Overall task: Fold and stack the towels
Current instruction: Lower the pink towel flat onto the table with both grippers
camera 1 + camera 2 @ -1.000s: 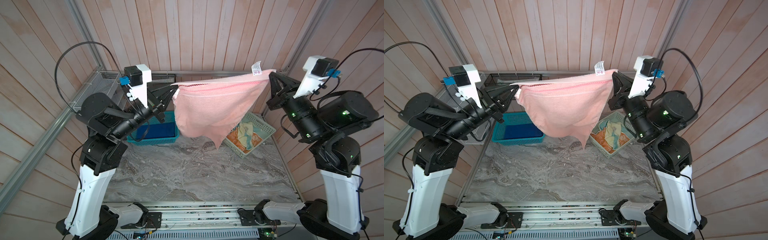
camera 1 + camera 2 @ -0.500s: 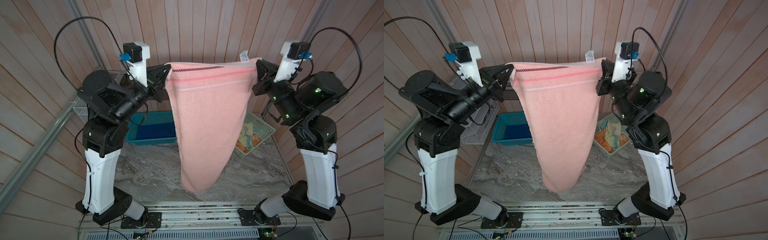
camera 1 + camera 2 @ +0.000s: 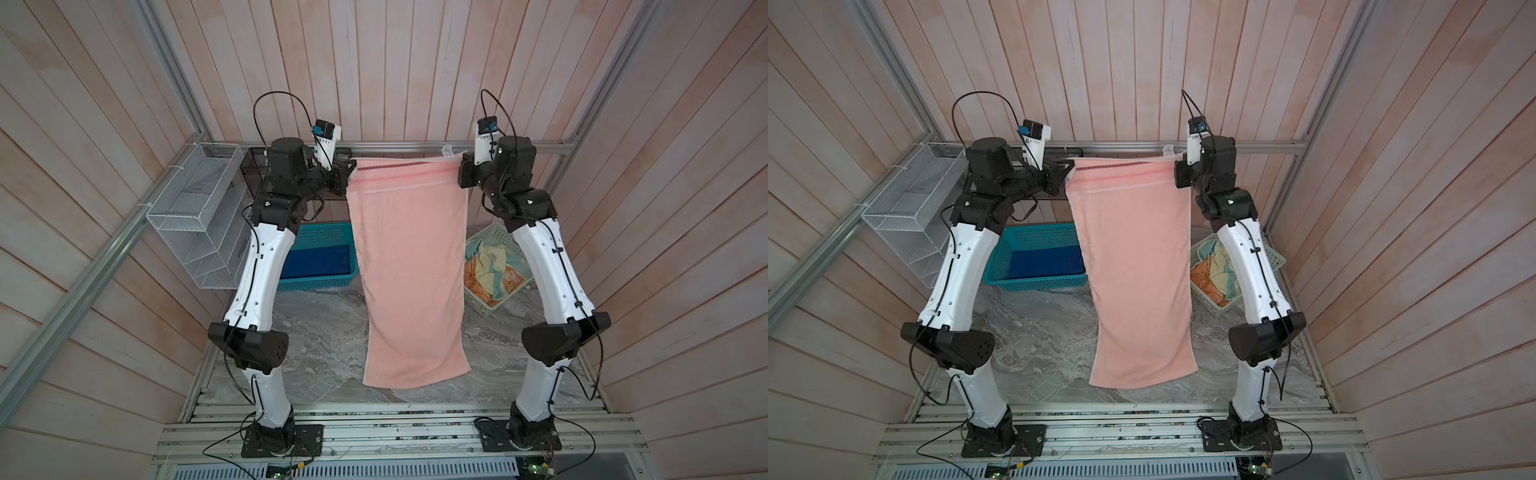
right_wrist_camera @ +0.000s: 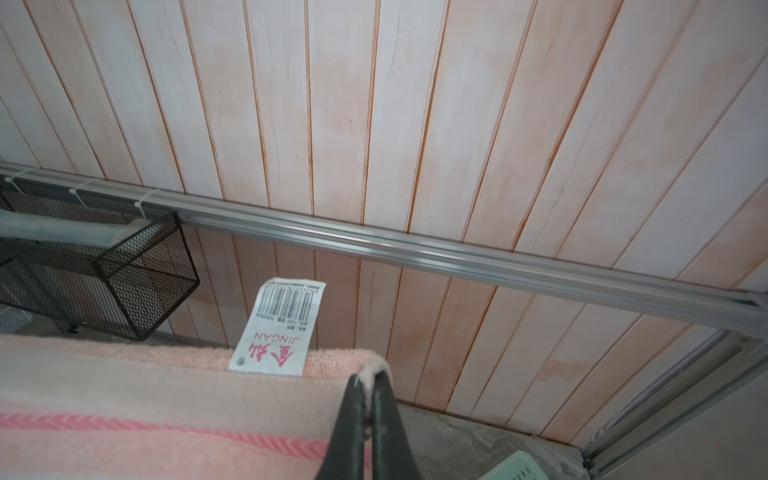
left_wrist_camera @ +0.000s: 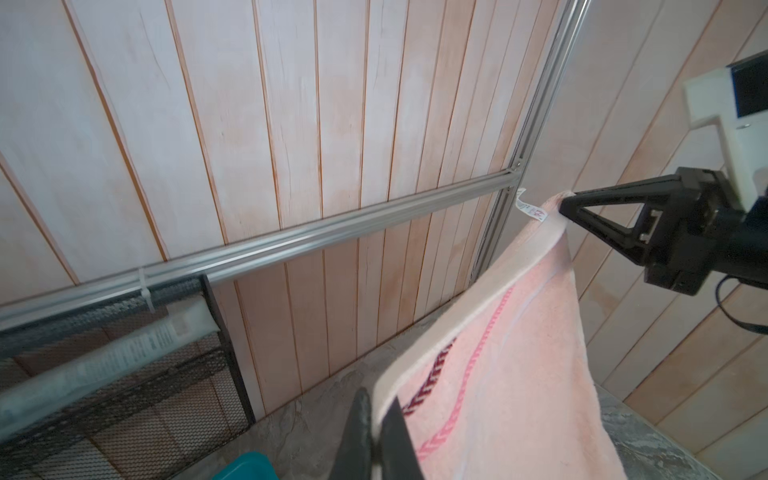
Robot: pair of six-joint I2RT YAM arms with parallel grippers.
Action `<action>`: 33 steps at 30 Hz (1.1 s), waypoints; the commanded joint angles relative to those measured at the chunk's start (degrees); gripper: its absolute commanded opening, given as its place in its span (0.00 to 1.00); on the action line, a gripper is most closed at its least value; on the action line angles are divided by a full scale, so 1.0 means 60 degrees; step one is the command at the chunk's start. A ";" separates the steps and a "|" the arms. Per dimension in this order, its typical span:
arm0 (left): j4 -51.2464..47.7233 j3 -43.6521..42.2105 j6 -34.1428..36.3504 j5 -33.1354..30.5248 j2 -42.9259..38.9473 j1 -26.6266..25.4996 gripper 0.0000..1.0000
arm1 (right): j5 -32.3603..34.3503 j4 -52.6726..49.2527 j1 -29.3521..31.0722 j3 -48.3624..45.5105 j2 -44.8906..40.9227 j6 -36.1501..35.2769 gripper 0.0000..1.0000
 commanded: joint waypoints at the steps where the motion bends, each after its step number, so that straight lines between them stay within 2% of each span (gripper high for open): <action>1: 0.0861 -0.0153 -0.0051 0.0099 0.0536 0.0215 0.00 | -0.0739 0.0282 -0.0405 -0.0276 0.0508 0.0445 0.00; 5: 0.0852 -0.0332 0.0045 0.0191 0.1228 0.0221 0.00 | -0.1096 0.0334 -0.0455 -0.1104 0.0770 0.0606 0.00; 8: 0.0995 -0.1259 -0.0011 0.0394 0.1134 0.0195 0.00 | -0.1408 0.0491 -0.0456 -0.2291 0.0441 0.0687 0.00; 12: 0.1836 -0.3900 -0.0116 0.0382 0.0033 -0.0054 0.00 | -0.1523 0.1417 -0.0348 -0.4983 -0.0791 0.0948 0.00; 15: 0.2266 -0.5737 -0.0156 0.0060 -0.0890 -0.0362 0.00 | -0.1484 0.2193 -0.0173 -0.7156 -0.1925 0.1205 0.00; 18: 0.2467 -0.7316 -0.0284 -0.0382 -0.1709 -0.0833 0.00 | -0.1378 0.2385 0.0113 -0.8696 -0.2676 0.1293 0.00; 22: 0.3244 -0.9651 -0.1040 -0.0785 -0.2566 -0.1755 0.00 | -0.1332 0.2191 0.0662 -1.0247 -0.3203 0.1433 0.00; 27: 0.3999 -1.1688 -0.1662 -0.1888 -0.3115 -0.3105 0.00 | -0.1042 0.2725 0.1552 -1.2260 -0.3672 0.1666 0.00; 33: 0.5195 -1.4081 -0.2435 -0.2328 -0.3770 -0.3695 0.00 | -0.0891 0.2748 0.2198 -1.3452 -0.3599 0.1969 0.00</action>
